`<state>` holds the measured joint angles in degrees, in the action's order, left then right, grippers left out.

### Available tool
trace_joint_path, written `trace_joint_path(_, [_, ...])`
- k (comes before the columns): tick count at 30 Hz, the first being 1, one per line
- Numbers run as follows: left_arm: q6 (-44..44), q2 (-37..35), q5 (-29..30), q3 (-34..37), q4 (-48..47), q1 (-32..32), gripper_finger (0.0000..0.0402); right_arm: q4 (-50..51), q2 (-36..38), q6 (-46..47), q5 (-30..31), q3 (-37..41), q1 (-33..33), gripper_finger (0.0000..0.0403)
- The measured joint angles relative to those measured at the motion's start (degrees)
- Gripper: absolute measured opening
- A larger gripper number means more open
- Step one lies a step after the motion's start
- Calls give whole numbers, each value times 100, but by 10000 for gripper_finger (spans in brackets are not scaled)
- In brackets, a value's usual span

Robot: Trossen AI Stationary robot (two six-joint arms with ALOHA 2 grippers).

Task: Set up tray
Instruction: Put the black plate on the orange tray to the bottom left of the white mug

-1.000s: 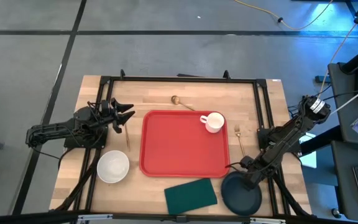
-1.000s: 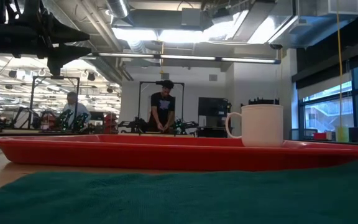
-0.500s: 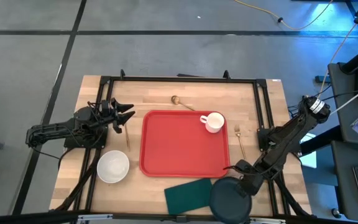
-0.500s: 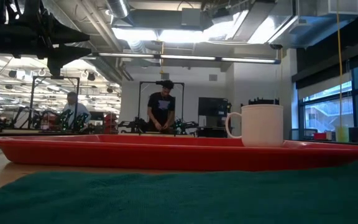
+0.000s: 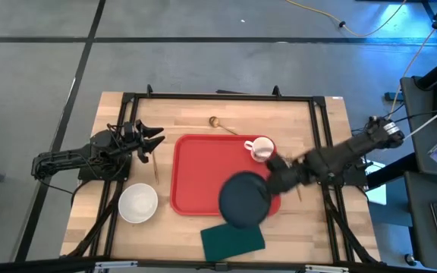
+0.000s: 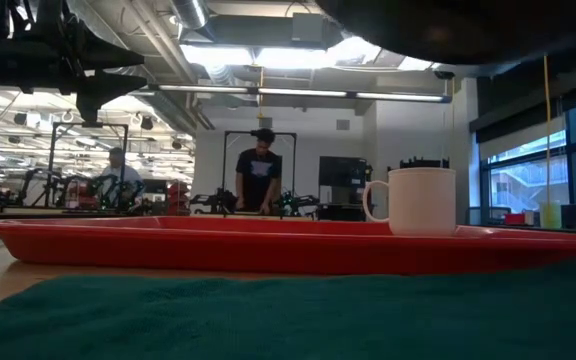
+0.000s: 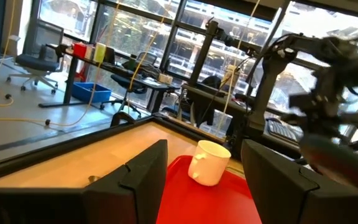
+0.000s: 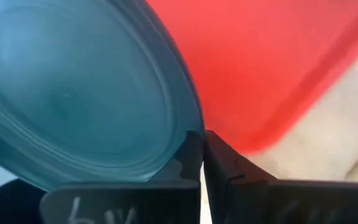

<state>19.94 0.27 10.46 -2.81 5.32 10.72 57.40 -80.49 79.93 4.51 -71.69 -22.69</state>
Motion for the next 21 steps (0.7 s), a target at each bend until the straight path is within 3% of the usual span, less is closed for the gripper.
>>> trace_joint_path(10, [48,0,-2,-1,0,0,198,290,-379,-3326,-545,-1087,2060,0])
trace_joint_path(21, [48,0,13,-2,-2,0,198,1918,-2303,-6370,-766,-3752,3160,0])
